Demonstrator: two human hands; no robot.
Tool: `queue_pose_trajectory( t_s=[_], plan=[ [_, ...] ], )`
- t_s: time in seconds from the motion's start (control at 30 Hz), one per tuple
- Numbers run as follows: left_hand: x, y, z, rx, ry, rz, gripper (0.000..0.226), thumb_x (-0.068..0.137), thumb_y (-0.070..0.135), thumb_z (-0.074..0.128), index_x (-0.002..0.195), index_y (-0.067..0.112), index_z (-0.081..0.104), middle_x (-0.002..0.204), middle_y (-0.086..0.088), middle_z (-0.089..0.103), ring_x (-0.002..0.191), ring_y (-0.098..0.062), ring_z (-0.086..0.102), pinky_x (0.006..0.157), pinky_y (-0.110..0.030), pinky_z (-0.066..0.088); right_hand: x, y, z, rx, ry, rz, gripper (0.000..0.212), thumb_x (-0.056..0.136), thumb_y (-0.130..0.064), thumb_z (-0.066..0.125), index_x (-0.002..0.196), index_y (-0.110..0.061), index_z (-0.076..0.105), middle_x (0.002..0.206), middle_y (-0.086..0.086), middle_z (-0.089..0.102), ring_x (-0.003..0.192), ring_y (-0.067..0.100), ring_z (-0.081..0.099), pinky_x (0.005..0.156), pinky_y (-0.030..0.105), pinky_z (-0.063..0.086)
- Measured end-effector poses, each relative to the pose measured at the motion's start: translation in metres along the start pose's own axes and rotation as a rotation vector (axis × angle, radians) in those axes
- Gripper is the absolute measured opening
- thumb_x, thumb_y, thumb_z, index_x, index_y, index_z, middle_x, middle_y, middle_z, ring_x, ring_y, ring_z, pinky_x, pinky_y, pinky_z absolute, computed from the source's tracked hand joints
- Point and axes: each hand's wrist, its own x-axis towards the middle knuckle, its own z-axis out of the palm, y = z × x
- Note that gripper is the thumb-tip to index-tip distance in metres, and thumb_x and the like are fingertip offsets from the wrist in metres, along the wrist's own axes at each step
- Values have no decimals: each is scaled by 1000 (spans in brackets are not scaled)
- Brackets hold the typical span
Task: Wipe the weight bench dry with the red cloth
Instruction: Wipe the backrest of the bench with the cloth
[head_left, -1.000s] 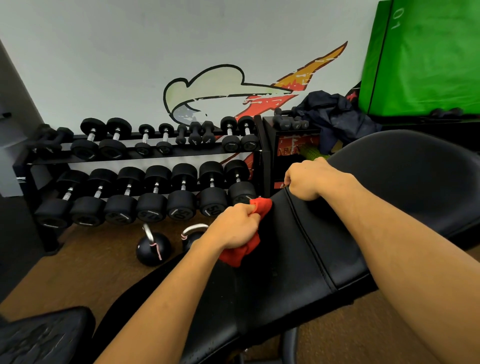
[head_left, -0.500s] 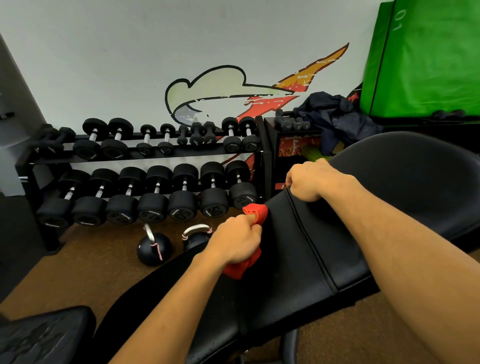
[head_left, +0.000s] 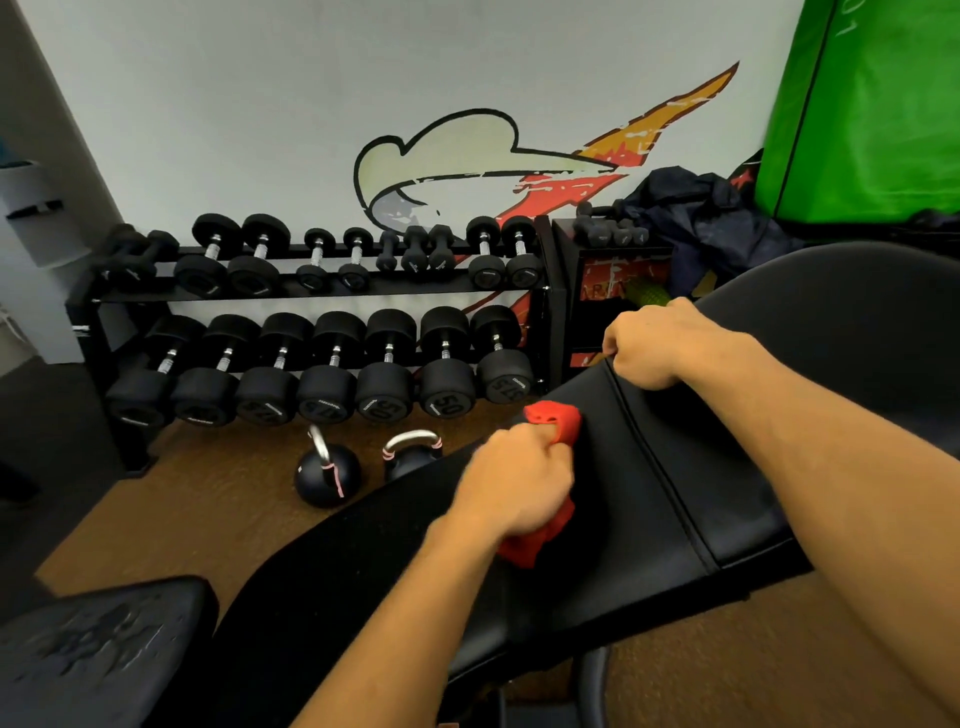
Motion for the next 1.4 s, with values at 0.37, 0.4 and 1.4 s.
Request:
queue_pose_trajectory(
  t_s=[0.37, 0.4, 1.4],
  plan=[
    [-33, -28, 0, -21, -37, -172, 24, 93, 31, 42, 70, 23, 45, 97, -14, 67, 98, -41, 63, 87, -48, 52, 0, 1, 0, -10, -22, 13, 31, 96, -24, 44, 118, -27, 65, 124, 5, 68, 114, 29, 61, 104, 44, 34],
    [-30, -21, -1, -25, -22, -157, 26, 94, 30, 42, 69, 22, 43, 100, -17, 68, 100, -42, 62, 87, -47, 51, -1, 1, 0, -10, -18, 10, 31, 96, -24, 44, 118, -28, 66, 125, 5, 68, 116, 29, 61, 104, 44, 34],
    [-211, -97, 33, -1160, 277, -392, 59, 95, -26, 28, 134, 8, 58, 127, 11, 71, 115, 3, 66, 85, -5, 50, -23, -31, -9, -2, 56, -54, 39, 102, -29, 50, 139, -28, 59, 142, 7, 60, 128, 34, 57, 101, 43, 45]
  ],
)
